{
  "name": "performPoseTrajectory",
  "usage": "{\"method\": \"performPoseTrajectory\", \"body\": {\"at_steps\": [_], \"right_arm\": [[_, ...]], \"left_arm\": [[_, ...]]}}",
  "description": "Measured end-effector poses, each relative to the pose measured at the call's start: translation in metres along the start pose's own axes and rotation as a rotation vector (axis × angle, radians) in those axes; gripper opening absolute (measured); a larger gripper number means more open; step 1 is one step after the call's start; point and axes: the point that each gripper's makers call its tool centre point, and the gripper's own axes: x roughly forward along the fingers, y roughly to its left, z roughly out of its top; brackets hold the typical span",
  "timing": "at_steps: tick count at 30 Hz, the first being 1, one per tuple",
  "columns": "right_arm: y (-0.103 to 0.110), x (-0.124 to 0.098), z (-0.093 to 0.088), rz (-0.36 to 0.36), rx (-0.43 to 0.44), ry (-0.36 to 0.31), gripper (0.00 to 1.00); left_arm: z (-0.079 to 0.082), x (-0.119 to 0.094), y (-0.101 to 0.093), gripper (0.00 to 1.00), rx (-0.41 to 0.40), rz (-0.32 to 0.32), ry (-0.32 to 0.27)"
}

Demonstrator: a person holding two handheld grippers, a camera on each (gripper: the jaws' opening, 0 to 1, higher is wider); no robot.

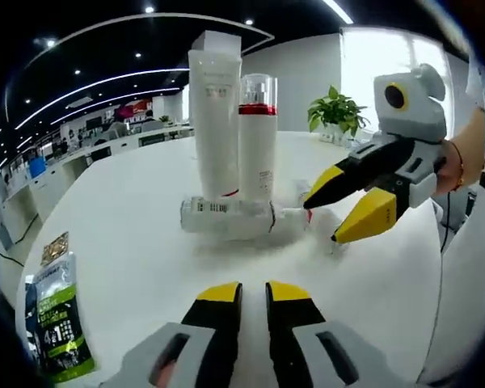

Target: Arrange the skincare products in the storage area until every visible bottle or jar stands upright without overlapping.

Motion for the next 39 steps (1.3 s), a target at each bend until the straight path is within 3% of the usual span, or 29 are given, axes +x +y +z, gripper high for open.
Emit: {"method": "performPoseTrajectory", "body": {"at_steps": [3,6,10,14,21,26,28,32,39], "right_arm": [[-0.016,0.001,0.009,-0.057,-0.029,-0.014,0.26],[-0.036,0.01,0.012,-0.12,-0.112,0.04,0.26],[-0.044,0.03,0.003,-0.091,-0.091,0.128,0.27],[-0.042,0.037,0.001,-0.051,-0.073,0.153,0.2],[-0.041,0.036,-0.009,-0.041,-0.129,0.198,0.17],[-0.024,0.038,-0.01,0.055,-0.196,0.213,0.17],[-0.009,0.039,-0.011,0.138,-0.244,0.226,0.17],[0.01,0.038,-0.014,0.235,-0.316,0.25,0.16],[0.037,0.034,-0.02,0.369,-0.446,0.291,0.16]], "left_arm": [[-0.001,-0.005,0.004,0.2,-0.002,-0.002,0.021],[0.001,-0.009,0.009,0.26,0.019,-0.005,0.02],[0.007,-0.015,0.014,0.3,0.073,-0.003,0.022],[0.012,-0.021,0.017,0.31,0.101,0.0,0.014],[0.009,-0.031,0.023,0.33,0.136,0.001,0.024],[0.004,-0.034,0.024,0.34,0.156,-0.007,0.04],[0.002,-0.037,0.024,0.36,0.165,-0.027,0.052],[0.001,-0.042,0.027,0.36,0.2,-0.047,0.075],[-0.005,-0.045,0.025,0.35,0.286,-0.129,0.143]]}}
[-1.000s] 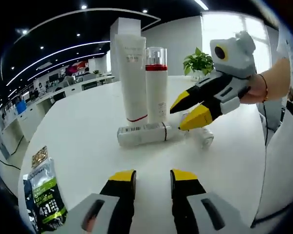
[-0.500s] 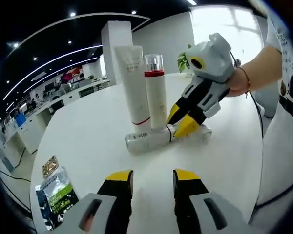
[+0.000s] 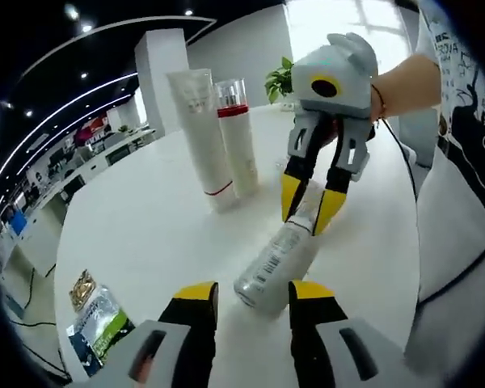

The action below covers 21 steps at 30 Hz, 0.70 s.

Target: Arrange the skincare products in the storage area until every visible bottle or jar stands upright without overlapping.

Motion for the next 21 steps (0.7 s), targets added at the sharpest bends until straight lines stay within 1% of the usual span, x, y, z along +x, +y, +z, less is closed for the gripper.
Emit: {"method": "performPoseTrajectory", "body": {"at_steps": [1,4,7,10,11,12,13,14,15,16,19,21], "right_arm": [[0.002,0.0,0.0,0.011,-0.013,0.004,0.16],[0.006,0.0,0.0,0.042,-0.025,0.01,0.16],[0.011,-0.001,-0.001,0.079,-0.047,0.016,0.16],[0.015,-0.001,-0.002,0.093,-0.068,0.021,0.17],[0.015,-0.001,-0.002,0.094,-0.069,0.023,0.17],[0.015,-0.001,-0.003,0.096,-0.063,0.024,0.17],[0.015,-0.001,-0.004,0.093,-0.04,0.026,0.17],[0.014,-0.001,-0.005,0.089,-0.033,0.03,0.19],[0.011,0.0,-0.009,0.072,-0.044,0.038,0.22],[0.011,0.0,-0.012,0.069,-0.049,0.051,0.24],[0.01,-0.001,-0.015,0.068,-0.047,0.062,0.23],[0.009,-0.001,-0.018,0.063,-0.063,0.075,0.2]], "left_arm": [[-0.001,0.0,-0.005,0.36,0.015,-0.035,0.013],[-0.003,0.001,-0.016,0.32,0.04,-0.104,0.044],[-0.005,0.002,-0.025,0.28,0.082,-0.141,0.079],[-0.005,0.004,-0.031,0.25,0.098,-0.162,0.097],[-0.006,0.004,-0.031,0.25,0.109,-0.16,0.104],[-0.006,0.004,-0.031,0.25,0.123,-0.161,0.109],[-0.009,0.004,-0.032,0.23,0.149,-0.171,0.127],[-0.011,0.003,-0.033,0.23,0.158,-0.177,0.133],[-0.011,0.003,-0.035,0.22,0.163,-0.189,0.132],[-0.011,0.003,-0.036,0.21,0.164,-0.191,0.132],[-0.011,0.003,-0.036,0.21,0.176,-0.197,0.136],[-0.011,0.002,-0.038,0.2,0.173,-0.205,0.136]]}}
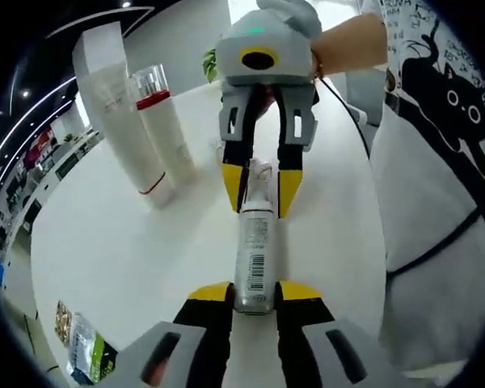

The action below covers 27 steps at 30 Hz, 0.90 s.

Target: Arrange the skincare products in the storage area until every visible bottle or jar stands upright without overlapping.

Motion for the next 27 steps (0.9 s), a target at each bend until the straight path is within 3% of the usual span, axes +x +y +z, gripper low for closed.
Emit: {"method": "performPoseTrajectory", "body": {"at_steps": [5,8,10,14,20,27], "right_arm": [[0.0,-0.006,0.005,-0.007,-0.009,0.001,0.18],[0.001,-0.02,0.018,0.003,-0.003,-0.048,0.18],[0.002,-0.032,0.034,0.01,0.019,-0.116,0.17],[0.002,-0.047,0.053,0.01,0.008,-0.165,0.17],[0.004,-0.052,0.08,-0.011,-0.061,-0.209,0.16],[0.006,-0.05,0.096,-0.013,-0.094,-0.238,0.17]], "left_arm": [[0.001,0.0,0.0,0.2,-0.008,0.005,-0.008],[0.001,0.0,0.002,0.2,-0.049,0.02,-0.04],[0.003,0.0,0.003,0.2,-0.064,0.028,-0.059],[0.008,0.003,0.002,0.2,-0.097,0.031,-0.092],[0.01,0.006,0.0,0.19,-0.118,0.031,-0.118],[0.008,0.007,-0.001,0.18,-0.125,0.059,-0.153]]}}
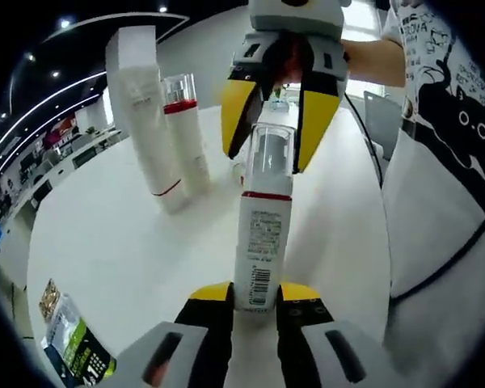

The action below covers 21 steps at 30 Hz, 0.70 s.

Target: Arrange the skincare products in the storage area until every visible bottle or jar stands upright without overlapping.

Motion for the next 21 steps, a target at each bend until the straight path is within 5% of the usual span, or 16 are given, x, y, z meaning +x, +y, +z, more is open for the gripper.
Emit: {"method": "performPoseTrajectory", "body": {"at_steps": [6,11,13,15,21], "right_arm": [[-0.016,0.001,0.008,-0.086,0.068,-0.081,0.18],[-0.039,-0.033,0.008,-0.278,0.446,-0.362,0.27],[-0.036,-0.036,-0.008,-0.346,0.556,-0.386,0.28],[-0.023,-0.029,-0.011,-0.339,0.646,-0.432,0.29],[-0.022,-0.001,-0.015,-0.387,0.732,-0.43,0.29]], "left_arm": [[-0.001,0.0,0.003,0.18,-0.049,0.012,-0.047],[-0.002,0.0,0.004,0.18,-0.065,0.017,-0.057],[-0.002,0.0,0.005,0.18,-0.084,0.023,-0.068],[-0.001,0.002,0.006,0.18,-0.107,0.031,-0.074],[0.005,0.008,0.006,0.18,-0.154,0.065,-0.093]]}}
